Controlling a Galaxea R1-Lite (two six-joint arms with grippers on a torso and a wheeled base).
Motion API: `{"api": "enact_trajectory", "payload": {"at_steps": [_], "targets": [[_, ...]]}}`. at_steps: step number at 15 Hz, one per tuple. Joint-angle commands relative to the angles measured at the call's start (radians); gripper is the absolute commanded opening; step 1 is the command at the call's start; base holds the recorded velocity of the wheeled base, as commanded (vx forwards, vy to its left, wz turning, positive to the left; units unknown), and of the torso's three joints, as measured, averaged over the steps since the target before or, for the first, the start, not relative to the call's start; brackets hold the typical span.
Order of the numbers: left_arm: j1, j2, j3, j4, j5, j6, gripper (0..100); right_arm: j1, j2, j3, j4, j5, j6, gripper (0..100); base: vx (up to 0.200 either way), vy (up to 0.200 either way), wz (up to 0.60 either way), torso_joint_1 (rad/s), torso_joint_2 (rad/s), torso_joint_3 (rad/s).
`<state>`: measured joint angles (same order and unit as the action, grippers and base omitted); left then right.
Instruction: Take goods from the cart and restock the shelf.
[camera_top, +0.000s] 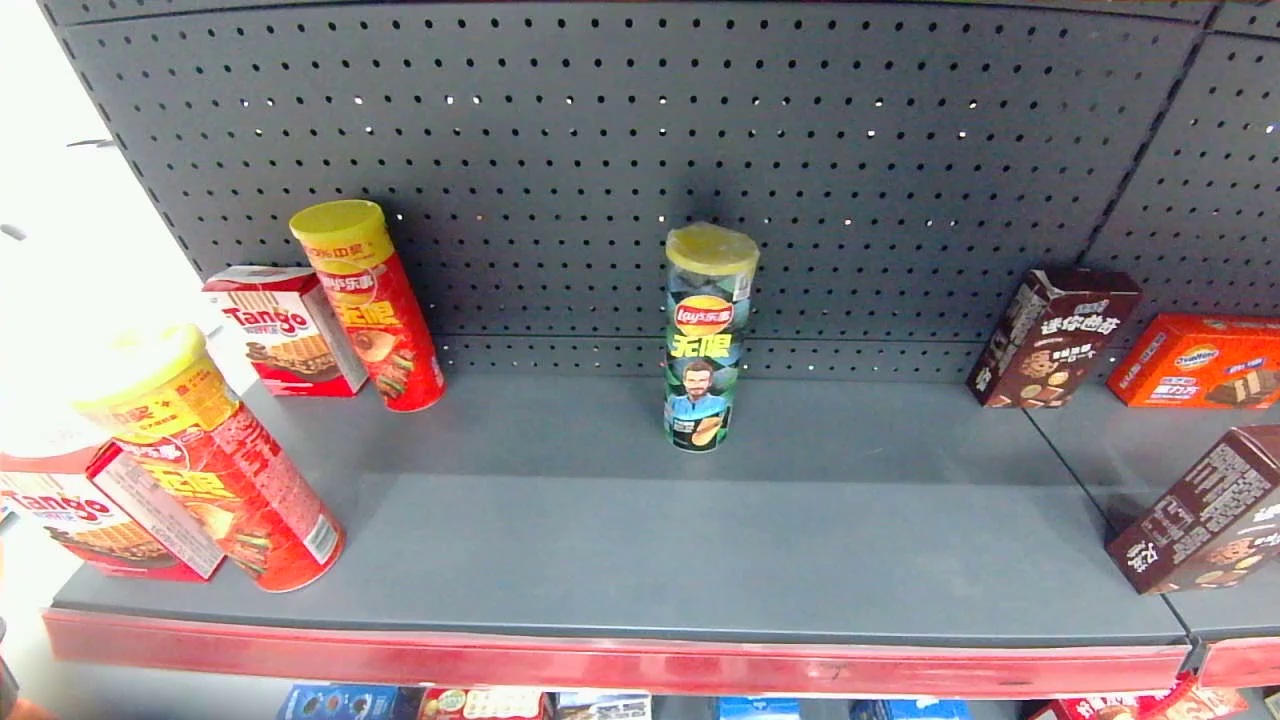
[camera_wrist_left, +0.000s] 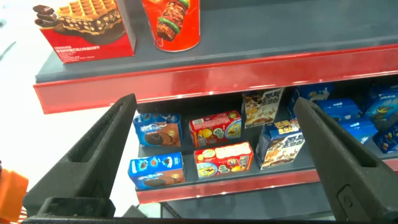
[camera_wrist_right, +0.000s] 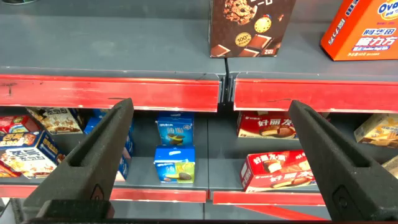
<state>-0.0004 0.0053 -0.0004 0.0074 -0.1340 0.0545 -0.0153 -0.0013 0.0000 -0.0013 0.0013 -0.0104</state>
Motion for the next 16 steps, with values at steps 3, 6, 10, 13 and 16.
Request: {"api": "enact_trajectory", "payload": {"at_steps": [3,6,10,13,16], "targets": [[-0.001,0.001,0.0,-0.004,0.001,-0.001,100,0.0,0.001,0.0,-0.002,0.0,0.001,100,0.0,0.0,0.0,0.0,0.0,0.0],[-0.001,0.001,0.0,-0.004,-0.001,-0.001,100,0.0,0.001,0.0,-0.002,0.0,0.001,100,0.0,0.0,0.0,0.0,0.0,0.0],[0.0,-0.001,0.0,-0.004,0.001,-0.001,100,0.0,0.001,0.0,0.0,-0.001,0.003,100,0.0,0.0,0.3,0.0,0.0,0.002],[-0.001,0.001,0.0,-0.004,0.001,-0.001,100,0.0,0.001,0.0,0.0,-0.001,0.003,100,0.0,0.0,0.6,0.006,0.0,0.004],[-0.001,0.001,0.0,-0.004,0.001,-0.001,100,0.0,0.001,0.0,0.0,-0.001,0.003,100,0.0,0.0,0.6,0.009,0.0,0.007]]}}
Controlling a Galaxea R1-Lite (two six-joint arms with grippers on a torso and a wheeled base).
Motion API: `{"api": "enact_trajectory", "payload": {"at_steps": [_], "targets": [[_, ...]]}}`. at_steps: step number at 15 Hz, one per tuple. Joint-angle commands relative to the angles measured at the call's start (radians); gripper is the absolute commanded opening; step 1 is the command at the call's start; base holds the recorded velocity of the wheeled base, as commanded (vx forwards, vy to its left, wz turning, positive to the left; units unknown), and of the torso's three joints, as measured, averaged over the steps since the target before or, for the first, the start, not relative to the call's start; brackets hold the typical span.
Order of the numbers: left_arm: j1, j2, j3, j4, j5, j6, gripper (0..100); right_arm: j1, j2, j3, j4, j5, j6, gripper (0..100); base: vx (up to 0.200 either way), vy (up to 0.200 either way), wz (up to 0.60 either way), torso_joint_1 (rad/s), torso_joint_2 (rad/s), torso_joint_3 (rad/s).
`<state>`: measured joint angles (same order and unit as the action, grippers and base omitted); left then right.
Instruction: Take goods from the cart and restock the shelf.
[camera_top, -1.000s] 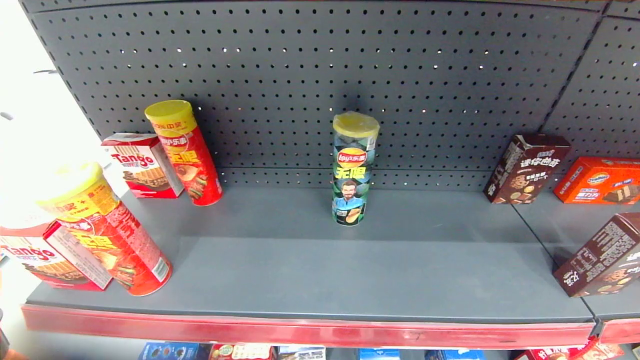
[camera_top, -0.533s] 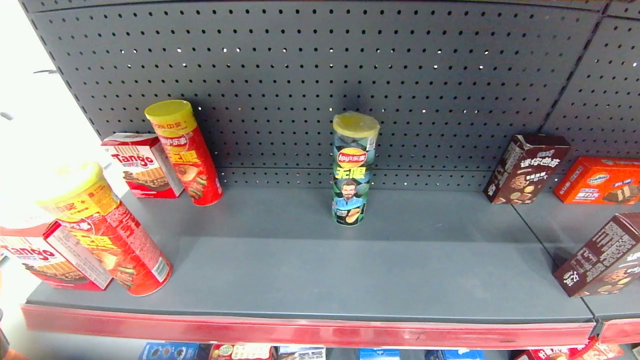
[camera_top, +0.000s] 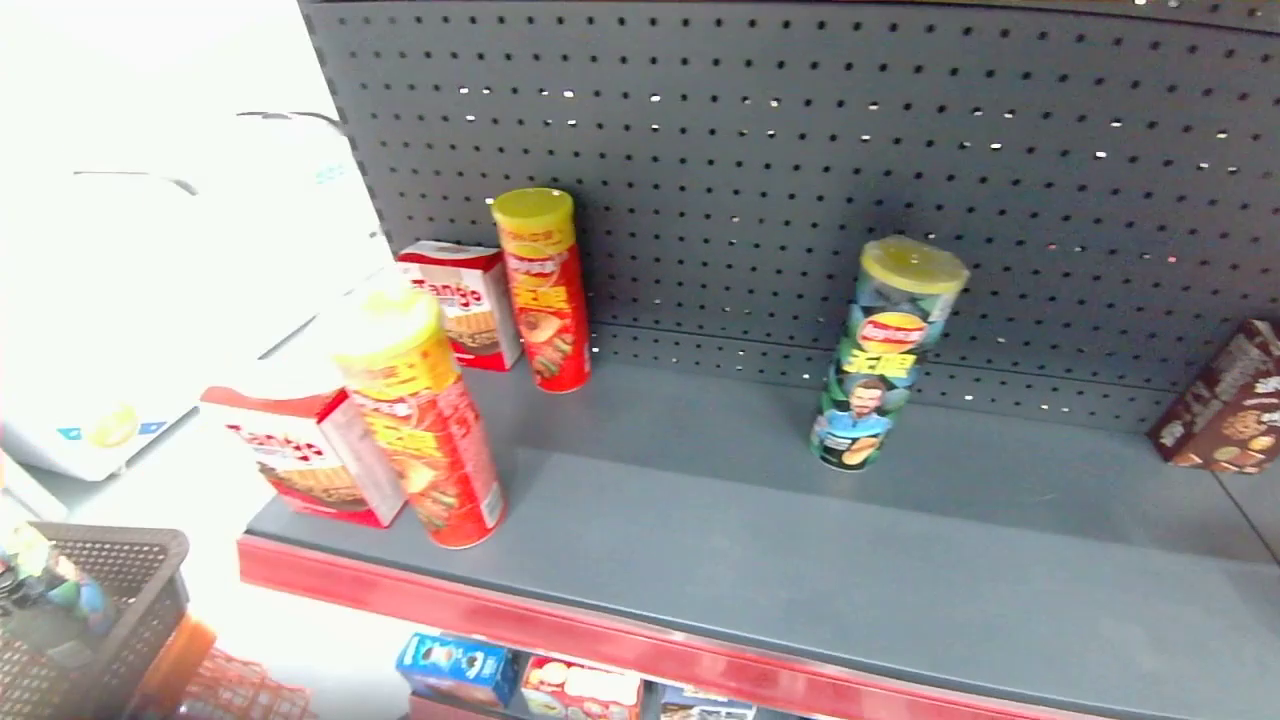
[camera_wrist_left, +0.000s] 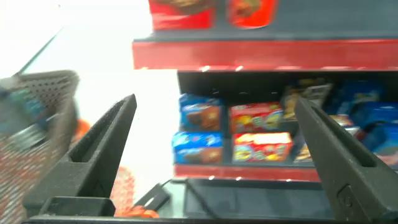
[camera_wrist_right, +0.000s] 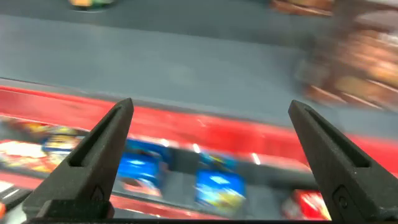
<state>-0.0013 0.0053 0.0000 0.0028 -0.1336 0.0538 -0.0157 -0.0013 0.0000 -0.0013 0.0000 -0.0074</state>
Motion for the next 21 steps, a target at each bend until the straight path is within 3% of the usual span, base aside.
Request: {"api": "enact_trajectory", "payload": {"at_steps": [1,6,17,18,19,21], "targets": [[0.001,0.001,0.0,0.0,0.0,0.0,100,0.0,0.001,0.0,0.0,0.0,0.0,100,0.0,0.0,0.6,-0.002,0.0,-0.002],[0.001,0.001,0.0,0.0,0.0,0.001,100,0.0,0.001,0.0,-0.002,0.0,0.001,100,0.0,0.0,0.6,0.002,0.0,0.002],[0.001,0.001,0.0,0.0,0.003,-0.003,100,0.0,0.001,0.0,-0.002,0.0,0.001,100,0.0,0.0,0.0,0.0,0.0,0.0],[0.001,0.001,-0.002,0.002,0.052,-0.026,100,0.0,0.001,0.0,-0.002,0.0,0.001,100,0.0,0.0,0.0,0.0,0.0,0.0],[0.001,-0.001,-0.003,0.005,0.141,-0.051,100,0.0,0.001,0.0,-0.002,0.0,0.001,100,0.0,0.0,0.0,0.0,0.0,0.0],[0.003,-0.001,-0.003,0.002,0.15,-0.048,100,0.0,0.001,0.0,-0.002,0.0,0.001,100,0.0,0.0,0.0,0.0,0.0,0.0]]}}
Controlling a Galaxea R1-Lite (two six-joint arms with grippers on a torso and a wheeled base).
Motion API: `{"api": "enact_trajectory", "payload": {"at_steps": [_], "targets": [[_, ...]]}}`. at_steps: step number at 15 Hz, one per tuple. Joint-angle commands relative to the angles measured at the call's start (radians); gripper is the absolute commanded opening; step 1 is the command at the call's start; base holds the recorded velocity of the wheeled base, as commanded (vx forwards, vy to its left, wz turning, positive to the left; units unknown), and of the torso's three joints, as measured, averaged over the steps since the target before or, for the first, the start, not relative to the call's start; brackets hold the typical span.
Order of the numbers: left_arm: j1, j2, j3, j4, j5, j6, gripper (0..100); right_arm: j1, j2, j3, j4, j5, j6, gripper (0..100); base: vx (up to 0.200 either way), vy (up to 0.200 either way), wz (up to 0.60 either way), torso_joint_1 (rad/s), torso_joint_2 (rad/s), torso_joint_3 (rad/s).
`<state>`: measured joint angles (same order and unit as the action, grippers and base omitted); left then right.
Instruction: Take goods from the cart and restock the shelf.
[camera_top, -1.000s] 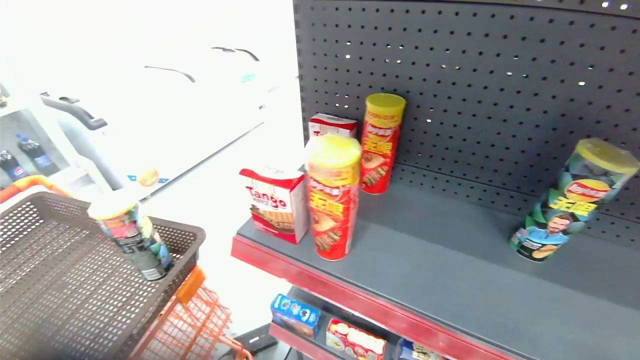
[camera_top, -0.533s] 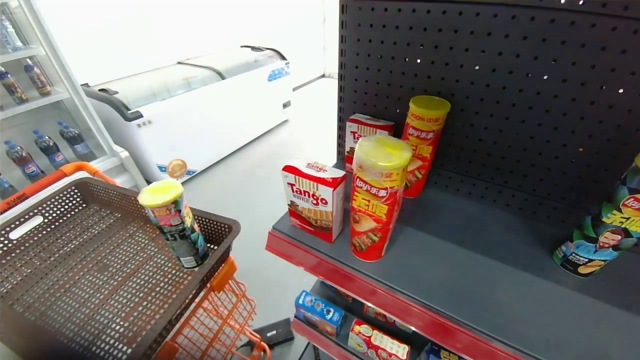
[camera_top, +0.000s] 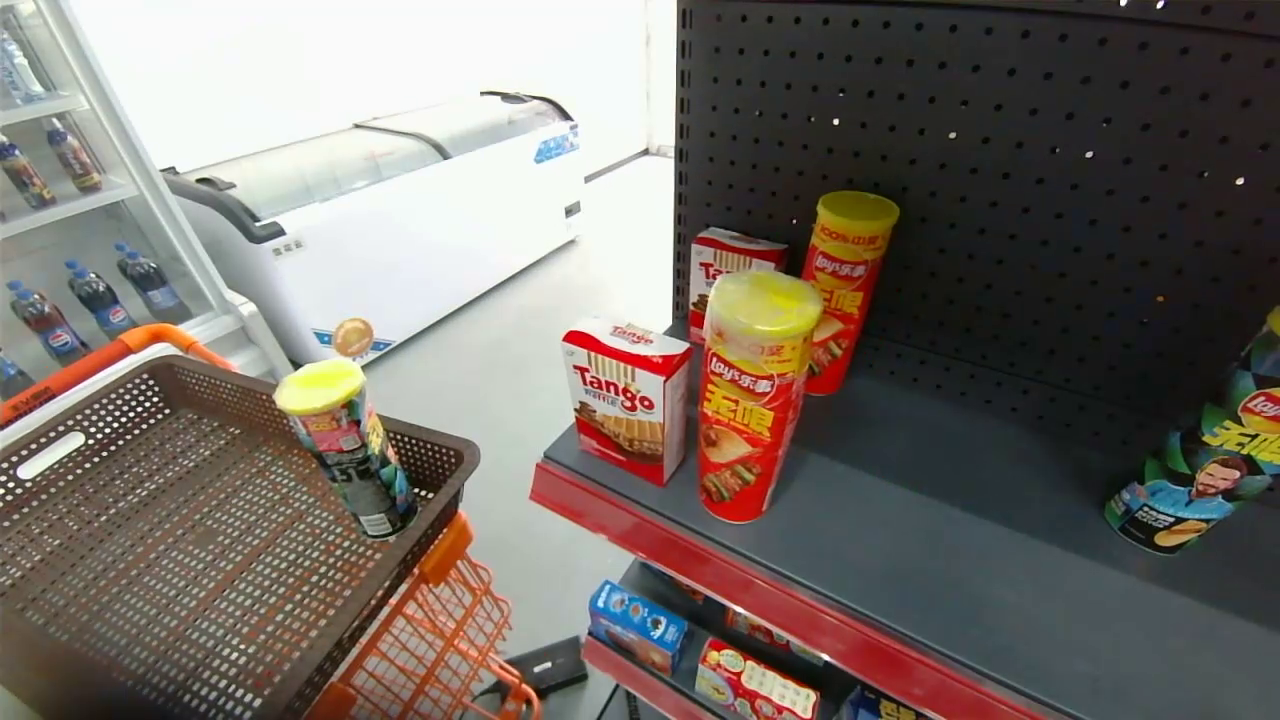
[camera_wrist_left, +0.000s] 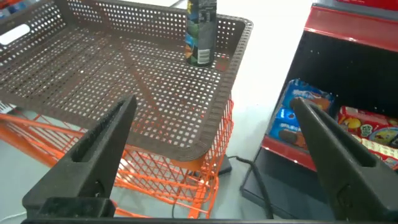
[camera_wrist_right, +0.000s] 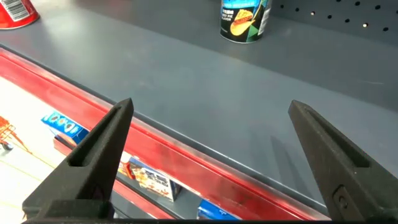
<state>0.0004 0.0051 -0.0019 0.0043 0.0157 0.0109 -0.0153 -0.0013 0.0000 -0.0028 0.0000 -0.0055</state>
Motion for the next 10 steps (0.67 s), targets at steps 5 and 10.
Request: {"api": "enact_trajectory", "payload": {"at_steps": [5,10], "targets": [[0.003,0.003,-0.035,-0.006,-0.002,0.081,100,0.0,0.001,0.0,0.0,0.0,-0.001,100,0.0,0.0,0.0,0.0,0.0,0.0],[-0.099,0.524,-0.441,-0.036,0.021,-0.019,100,0.0,0.001,0.0,0.0,0.0,-0.001,100,0.0,0.0,0.0,0.0,0.0,0.0]]}}
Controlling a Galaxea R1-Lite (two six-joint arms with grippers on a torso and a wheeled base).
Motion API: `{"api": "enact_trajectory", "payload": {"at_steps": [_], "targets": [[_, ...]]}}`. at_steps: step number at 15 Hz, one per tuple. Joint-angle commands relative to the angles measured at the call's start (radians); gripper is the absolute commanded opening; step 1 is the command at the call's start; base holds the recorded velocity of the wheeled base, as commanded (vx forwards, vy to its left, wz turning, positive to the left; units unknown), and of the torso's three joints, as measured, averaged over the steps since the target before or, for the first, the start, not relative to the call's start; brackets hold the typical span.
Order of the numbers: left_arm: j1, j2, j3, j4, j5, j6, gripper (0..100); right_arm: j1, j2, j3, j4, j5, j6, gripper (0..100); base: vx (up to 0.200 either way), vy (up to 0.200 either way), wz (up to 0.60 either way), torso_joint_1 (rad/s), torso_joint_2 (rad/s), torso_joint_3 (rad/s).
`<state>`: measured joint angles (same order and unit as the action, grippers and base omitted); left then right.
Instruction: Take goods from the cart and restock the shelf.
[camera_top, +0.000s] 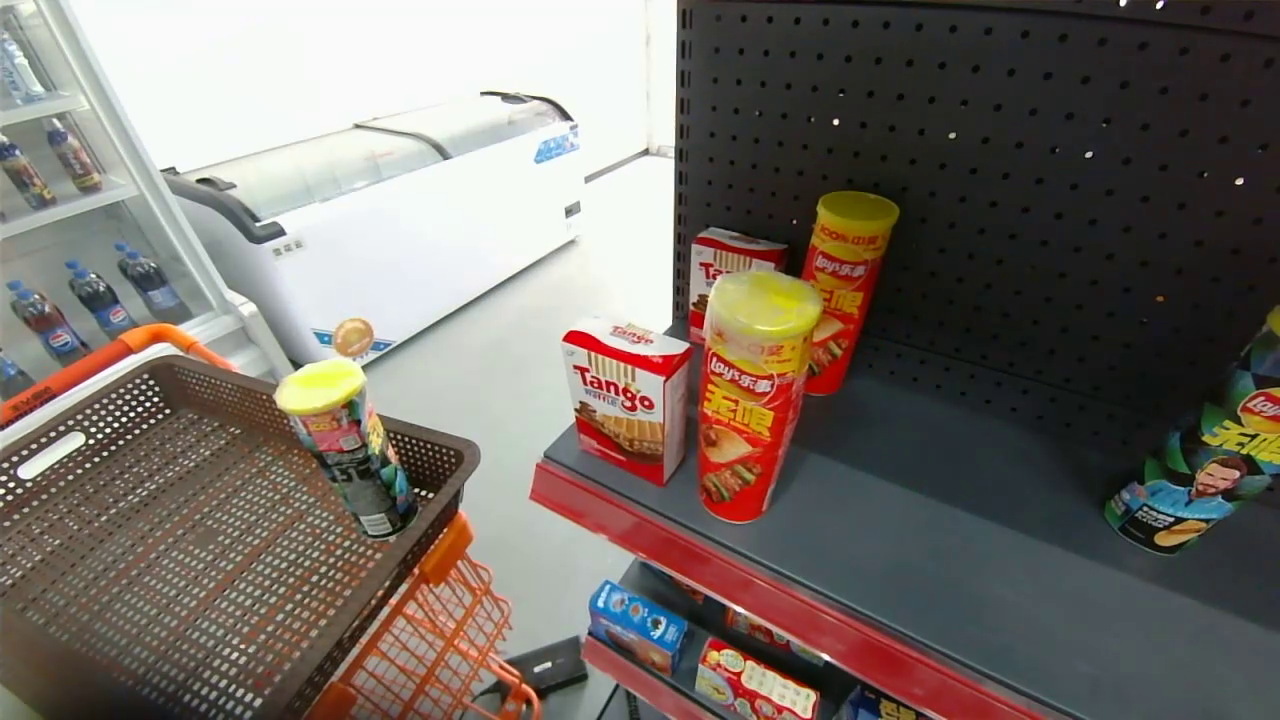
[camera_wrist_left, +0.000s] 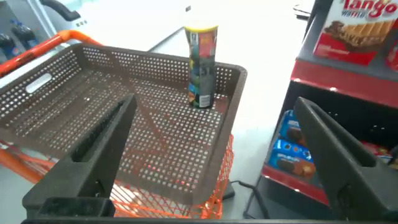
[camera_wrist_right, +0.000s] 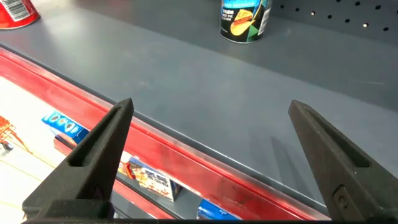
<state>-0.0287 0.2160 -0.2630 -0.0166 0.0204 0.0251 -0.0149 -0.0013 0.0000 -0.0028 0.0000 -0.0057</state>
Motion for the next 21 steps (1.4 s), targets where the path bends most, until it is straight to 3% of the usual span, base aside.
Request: {"api": "enact_trajectory", "payload": {"at_steps": [1,2,3,4,5,6,9,10,11,12,14,15,16,21], "targets": [[-0.096,0.349,-0.179,-0.014,0.033,-0.06,100,0.0,0.001,0.0,0.0,0.0,0.0,100,0.0,0.0,0.0,0.0,0.0,0.0],[-0.108,0.387,-0.179,-0.016,0.041,-0.1,100,0.0,0.001,0.0,0.0,0.0,0.0,100,0.0,0.0,0.0,0.0,0.0,0.0],[-0.094,0.467,-0.182,-0.026,0.059,-0.179,100,0.0,0.001,0.0,0.0,0.0,0.0,100,0.0,0.0,0.0,0.0,0.0,0.0],[-0.053,0.557,-0.193,-0.091,0.072,-0.215,100,0.0,0.001,0.0,0.0,0.0,0.0,100,0.0,0.0,0.0,0.0,0.0,0.0],[-0.031,0.622,-0.193,-0.161,0.072,-0.214,100,0.0,0.001,0.0,0.0,0.0,0.0,100,0.0,0.0,0.0,0.0,0.0,0.0],[-0.026,0.678,-0.196,-0.204,0.07,-0.209,100,0.0,0.001,0.0,0.0,0.0,0.0,100,0.0,0.0,0.0,0.0,0.0,0.0],[-0.025,0.846,-0.206,-0.306,0.118,-0.103,100,0.0,0.001,0.0,0.0,0.0,0.0,100,0.0,0.0,0.0,0.0,0.0,0.0],[-0.025,0.85,-0.206,-0.309,0.118,-0.099,100,0.0,0.001,0.0,0.0,0.0,0.0,100,0.0,0.0,0.0,0.0,0.0,0.0],[-0.033,0.913,-0.208,-0.324,0.119,-0.068,100,0.0,0.001,0.0,0.0,0.0,0.0,100,0.0,0.0,0.0,0.0,0.0,0.0],[-0.022,0.959,-0.208,-0.341,0.119,-0.063,100,0.0,0.001,0.0,0.0,0.0,0.0,100,0.0,0.0,0.0,0.0,0.0,0.0],[0.078,1.172,-0.196,-0.606,0.09,-0.053,100,0.0,0.001,0.0,0.0,0.0,0.0,100,0.0,0.0,0.0,0.0,0.0,0.0],[0.09,1.257,-0.191,-0.688,0.061,-0.022,100,0.0,0.001,0.0,0.0,0.0,0.0,100,0.0,0.0,0.0,0.0,0.0,0.0],[0.092,1.309,-0.185,-0.74,0.056,-0.002,100,0.0,0.001,0.0,0.0,0.0,0.0,100,0.0,0.0,0.0,0.0,0.0,0.0],[0.026,1.493,-0.185,-0.974,0.038,-0.001,100,0.0,0.001,0.0,0.0,0.0,0.0,100,0.0,0.0,0.0,0.0,0.0,0.0]]}}
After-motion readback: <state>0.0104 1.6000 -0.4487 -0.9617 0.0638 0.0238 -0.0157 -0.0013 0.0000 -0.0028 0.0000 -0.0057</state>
